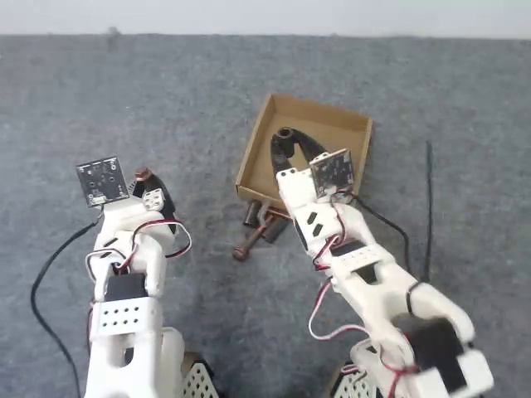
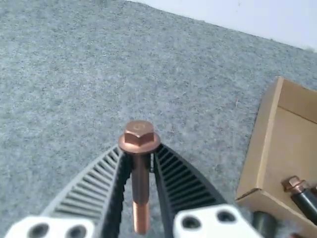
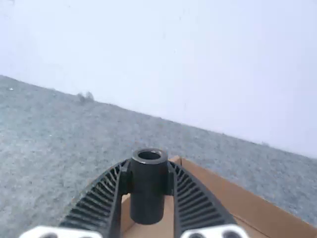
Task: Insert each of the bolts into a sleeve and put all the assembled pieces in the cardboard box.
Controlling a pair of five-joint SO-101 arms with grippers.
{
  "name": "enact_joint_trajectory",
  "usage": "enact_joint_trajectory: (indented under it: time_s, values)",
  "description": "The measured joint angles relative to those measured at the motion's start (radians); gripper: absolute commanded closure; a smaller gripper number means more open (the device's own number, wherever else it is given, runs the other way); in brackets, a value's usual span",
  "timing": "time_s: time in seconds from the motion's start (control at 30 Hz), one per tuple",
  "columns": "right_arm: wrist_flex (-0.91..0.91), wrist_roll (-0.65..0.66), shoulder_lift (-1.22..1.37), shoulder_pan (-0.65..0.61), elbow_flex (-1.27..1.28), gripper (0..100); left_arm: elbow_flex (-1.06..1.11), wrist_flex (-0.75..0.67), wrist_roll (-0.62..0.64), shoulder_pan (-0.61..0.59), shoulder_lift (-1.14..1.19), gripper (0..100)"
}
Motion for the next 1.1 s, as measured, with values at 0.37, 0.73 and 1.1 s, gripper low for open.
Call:
enact_joint_trajectory:
  time_s: [0.37, 0.73, 1.1]
  values:
    - [-0.287, 0.000, 0.057, -0.003, 0.215, 99.2, 0.034, -0.054, 0.000, 0.017, 0.000, 99]
    - [-0.436, -0.002, -0.091, -0.055, 0.466, 99.2, 0.034, -0.054, 0.000, 0.021, 0.000, 99]
    - [-0.382, -0.002, -0.112, -0.138, 0.468, 99.2, 0.034, -0.064, 0.000, 0.021, 0.000, 99]
